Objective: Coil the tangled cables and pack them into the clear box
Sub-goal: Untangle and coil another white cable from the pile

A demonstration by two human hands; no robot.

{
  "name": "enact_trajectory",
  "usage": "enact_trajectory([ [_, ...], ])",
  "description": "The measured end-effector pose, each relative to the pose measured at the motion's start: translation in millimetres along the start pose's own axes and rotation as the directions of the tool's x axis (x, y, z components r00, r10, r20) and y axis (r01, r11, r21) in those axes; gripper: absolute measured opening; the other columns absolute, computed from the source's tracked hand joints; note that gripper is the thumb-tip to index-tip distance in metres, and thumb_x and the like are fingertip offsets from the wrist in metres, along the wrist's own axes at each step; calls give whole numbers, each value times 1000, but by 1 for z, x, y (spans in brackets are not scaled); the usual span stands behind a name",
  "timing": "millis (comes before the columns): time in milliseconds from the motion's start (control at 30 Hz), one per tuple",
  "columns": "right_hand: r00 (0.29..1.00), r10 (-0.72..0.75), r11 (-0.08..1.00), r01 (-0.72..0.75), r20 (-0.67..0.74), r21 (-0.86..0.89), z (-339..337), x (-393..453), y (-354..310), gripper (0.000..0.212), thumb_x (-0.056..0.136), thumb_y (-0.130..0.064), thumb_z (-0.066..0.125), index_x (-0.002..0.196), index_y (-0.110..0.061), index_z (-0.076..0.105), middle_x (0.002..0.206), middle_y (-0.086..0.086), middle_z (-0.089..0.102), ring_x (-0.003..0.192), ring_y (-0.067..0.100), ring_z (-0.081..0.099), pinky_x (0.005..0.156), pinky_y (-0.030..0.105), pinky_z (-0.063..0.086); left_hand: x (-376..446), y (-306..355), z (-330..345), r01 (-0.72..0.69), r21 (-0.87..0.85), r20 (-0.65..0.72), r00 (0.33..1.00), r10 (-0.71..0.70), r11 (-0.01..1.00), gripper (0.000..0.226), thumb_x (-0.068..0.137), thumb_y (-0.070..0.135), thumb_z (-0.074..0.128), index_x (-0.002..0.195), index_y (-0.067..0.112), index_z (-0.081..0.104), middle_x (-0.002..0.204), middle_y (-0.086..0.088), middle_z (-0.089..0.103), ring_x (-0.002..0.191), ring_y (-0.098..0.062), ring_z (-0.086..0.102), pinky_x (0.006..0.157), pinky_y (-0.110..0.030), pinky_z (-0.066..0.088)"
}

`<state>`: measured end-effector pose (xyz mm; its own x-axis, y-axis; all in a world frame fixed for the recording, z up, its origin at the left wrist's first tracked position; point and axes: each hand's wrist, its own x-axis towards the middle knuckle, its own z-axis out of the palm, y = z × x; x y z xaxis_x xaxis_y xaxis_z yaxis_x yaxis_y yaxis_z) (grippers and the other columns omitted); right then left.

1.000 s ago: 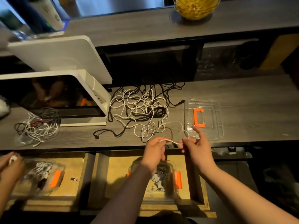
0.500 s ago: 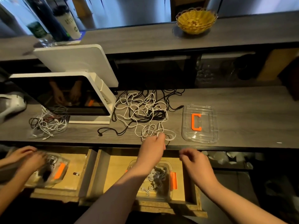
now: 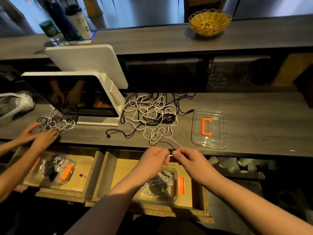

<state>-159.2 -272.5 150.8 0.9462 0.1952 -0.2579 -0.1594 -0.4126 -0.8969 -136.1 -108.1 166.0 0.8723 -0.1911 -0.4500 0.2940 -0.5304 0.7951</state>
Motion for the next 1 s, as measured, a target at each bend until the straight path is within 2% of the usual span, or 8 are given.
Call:
enact_trajectory([
  [167, 998, 54, 996, -55, 12, 73, 2, -6, 4, 29, 100, -37, 50, 81, -24, 67, 76, 5, 66, 70, 12, 60, 73, 42, 53, -2, -8, -3, 69, -270, -116, 988, -104, 960, 40, 98, 23, 50, 59, 22, 46, 49, 9, 34, 46, -10, 29, 50, -28, 25],
  [267, 995, 94, 988, -95, 12, 123, 6, -9, 5, 28, 101, -34, 51, 82, -22, 68, 71, 1, 62, 65, 12, 57, 65, 33, 51, -2, -9, -5, 105, -518, -79, 982, -170, 849, 40, 106, 27, 42, 67, 22, 40, 47, 8, 30, 38, -7, 22, 37, -19, 16],
  [467, 991, 128, 963, -135, 43, 234, 31, -17, -2, 26, 102, -23, 50, 87, -10, 67, 61, 7, 48, 49, 16, 41, 44, 24, 31, -2, -12, -18, 160, -656, 11, 979, -202, 737, 37, 106, 28, 39, 70, 20, 37, 42, 6, 25, 32, -7, 17, 35, -13, 12],
  [633, 985, 173, 938, -168, 13, 303, 45, -14, -12, 25, 103, -19, 48, 86, -9, 64, 48, -8, 39, 38, 4, 32, 39, 19, 24, -8, -21, -33, 79, -537, 93, 995, -34, 840, 31, 98, 39, 58, 99, 10, 70, 49, 5, 28, 41, -9, 21, 41, -22, 15],
  [733, 975, 222, 914, -212, 13, 346, 59, -18, -11, 26, 103, -20, 49, 87, -8, 66, 51, -2, 39, 40, 7, 32, 40, 21, 25, -15, -36, -34, 97, -625, 166, 986, 10, 774, 39, 97, 39, 55, 117, 9, 69, 56, 3, 31, 47, -7, 26, 46, -21, 19],
  [833, 978, 205, 912, -203, 33, 357, 71, -17, -16, 27, 102, -22, 49, 87, -7, 66, 53, 1, 38, 42, 10, 30, 42, 23, 23, -12, -41, -36, 92, -703, 152, 988, 22, 706, 39, 95, 40, 52, 115, 14, 73, 71, -1, 43, 58, -9, 39, 51, -21, 32],
  [933, 975, 218, 911, -216, 35, 352, 77, -12, -21, 29, 104, -22, 47, 88, -4, 64, 50, 0, 36, 39, 10, 29, 39, 24, 21, -6, -40, -36, 84, -731, 107, 994, -7, 677, 41, 96, 44, 48, 113, 15, 72, 96, -12, 66, 81, -19, 66, 69, -31, 52],
  [1000, 969, 244, 908, -240, 33, 343, 80, -13, -21, 32, 104, -24, 45, 88, -5, 63, 47, -1, 36, 37, 11, 29, 39, 24, 22, -5, -40, -35, 96, -767, 102, 994, -28, 634, 42, 100, 44, 45, 119, 14, 67, 99, -15, 73, 91, -23, 70, 77, -35, 55],
])
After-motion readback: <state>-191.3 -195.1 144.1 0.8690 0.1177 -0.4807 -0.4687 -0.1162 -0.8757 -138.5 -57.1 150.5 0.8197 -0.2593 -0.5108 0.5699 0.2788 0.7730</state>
